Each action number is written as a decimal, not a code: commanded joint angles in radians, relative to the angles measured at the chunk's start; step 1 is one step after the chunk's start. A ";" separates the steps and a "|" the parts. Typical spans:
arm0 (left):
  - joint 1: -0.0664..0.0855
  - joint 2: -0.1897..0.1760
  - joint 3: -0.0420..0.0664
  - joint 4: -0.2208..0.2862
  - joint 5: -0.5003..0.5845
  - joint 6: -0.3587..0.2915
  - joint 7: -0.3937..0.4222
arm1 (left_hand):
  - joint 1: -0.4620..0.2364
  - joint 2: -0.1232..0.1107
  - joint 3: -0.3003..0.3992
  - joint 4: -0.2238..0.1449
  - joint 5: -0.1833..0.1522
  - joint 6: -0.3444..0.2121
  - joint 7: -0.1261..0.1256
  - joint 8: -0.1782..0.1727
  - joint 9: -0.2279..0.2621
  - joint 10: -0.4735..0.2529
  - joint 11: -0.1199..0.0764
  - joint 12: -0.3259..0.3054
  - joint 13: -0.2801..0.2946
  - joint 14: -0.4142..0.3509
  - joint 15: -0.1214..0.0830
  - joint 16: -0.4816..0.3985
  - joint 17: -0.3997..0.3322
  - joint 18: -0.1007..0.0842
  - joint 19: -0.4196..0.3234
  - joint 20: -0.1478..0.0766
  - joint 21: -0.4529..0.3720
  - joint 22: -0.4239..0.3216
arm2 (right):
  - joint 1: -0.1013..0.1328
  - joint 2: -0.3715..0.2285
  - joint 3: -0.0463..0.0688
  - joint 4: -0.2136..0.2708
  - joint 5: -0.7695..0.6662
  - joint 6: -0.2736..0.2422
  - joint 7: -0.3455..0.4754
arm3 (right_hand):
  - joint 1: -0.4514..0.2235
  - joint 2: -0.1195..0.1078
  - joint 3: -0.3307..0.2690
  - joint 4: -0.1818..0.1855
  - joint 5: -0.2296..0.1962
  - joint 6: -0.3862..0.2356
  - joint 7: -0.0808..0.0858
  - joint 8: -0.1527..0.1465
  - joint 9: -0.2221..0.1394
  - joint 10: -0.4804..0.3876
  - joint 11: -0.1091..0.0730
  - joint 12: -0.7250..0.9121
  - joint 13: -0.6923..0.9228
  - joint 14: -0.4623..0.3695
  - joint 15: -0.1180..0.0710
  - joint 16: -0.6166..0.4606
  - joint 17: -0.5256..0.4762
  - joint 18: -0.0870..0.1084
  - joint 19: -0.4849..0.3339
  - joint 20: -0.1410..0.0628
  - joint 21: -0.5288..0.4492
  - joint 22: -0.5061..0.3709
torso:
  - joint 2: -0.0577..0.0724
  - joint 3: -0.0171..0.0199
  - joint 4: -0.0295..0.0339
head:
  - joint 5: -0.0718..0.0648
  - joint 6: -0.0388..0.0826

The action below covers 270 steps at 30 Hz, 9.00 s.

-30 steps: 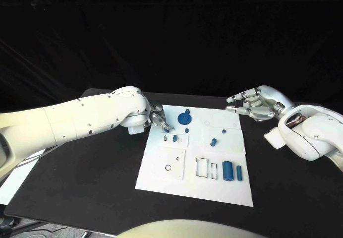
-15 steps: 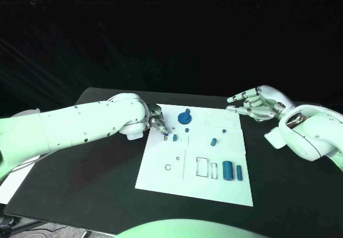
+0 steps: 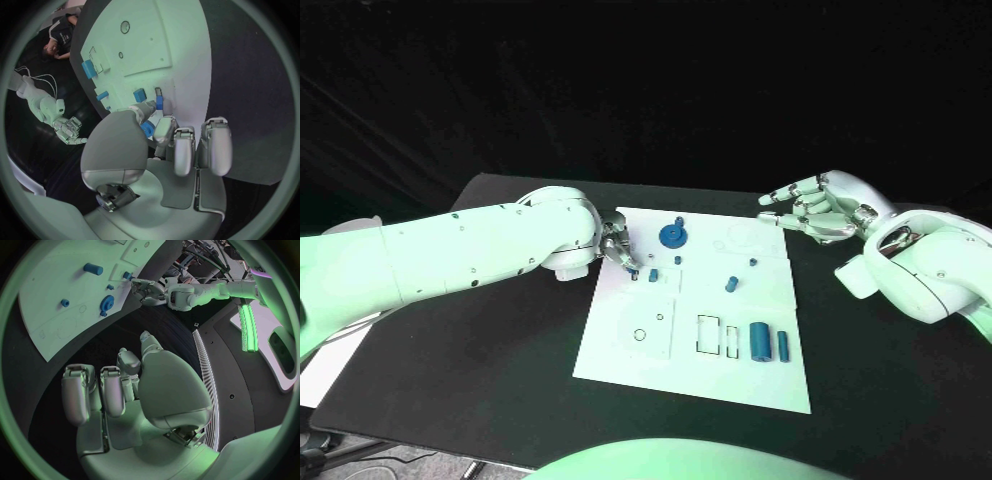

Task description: Assemble the parts on the task board

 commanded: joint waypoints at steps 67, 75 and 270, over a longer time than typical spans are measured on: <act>-0.013 0.006 -0.001 0.010 -0.014 0.006 -0.003 | 0.005 -0.002 0.138 -0.122 0.006 0.020 -0.010 0.007 -0.001 0.015 -0.002 0.014 0.010 0.104 -0.008 0.003 0.263 -0.001 0.048 -0.007 0.010 0.156 | -0.003 0.001 0.000 -0.001 0.003 0.022 0.003 | -0.003 0.010 -0.007 0.001 0.004 0.008 0.000 -0.001 0.000 -0.001 -0.005 -0.002 -0.001 0.076 -0.004 -0.004 0.140 0.003 0.016 -0.003 -0.004 0.085 | 0.000 0.0008 -0.0010 | 0.002 -0.011; -0.014 0.006 -0.001 0.009 -0.014 0.051 -0.012 | 0.005 -0.002 0.139 -0.122 0.007 0.020 -0.010 0.007 -0.001 0.015 -0.002 0.013 0.009 0.104 -0.008 0.003 0.263 -0.001 0.049 -0.007 0.010 0.156 | -0.003 0.000 0.000 0.000 0.003 0.025 0.002 | -0.003 0.010 -0.007 0.001 0.004 0.008 0.000 -0.001 0.000 -0.001 -0.005 -0.002 -0.001 0.076 -0.004 -0.004 0.140 0.003 0.016 -0.003 -0.004 0.085 | -0.001 0.0018 -0.0010 | 0.002 -0.012; -0.046 0.214 -0.022 -0.210 -0.355 -0.130 0.474 | 0.247 -0.003 -0.223 -0.076 0.013 0.141 0.080 -0.414 -0.560 -0.224 0.099 -1.023 -1.103 0.037 0.059 -0.198 -0.108 0.071 -0.010 0.051 -0.368 -0.160 | -0.023 0.004 -0.003 -0.007 0.000 0.033 0.001 | 0.010 0.018 -0.016 -0.003 0.049 0.008 0.000 -0.001 0.000 -0.005 -0.005 -0.005 -0.008 0.075 -0.004 -0.009 0.134 0.005 0.012 -0.004 -0.010 0.077 | 0.000 0.0018 -0.0007 | -0.028 0.004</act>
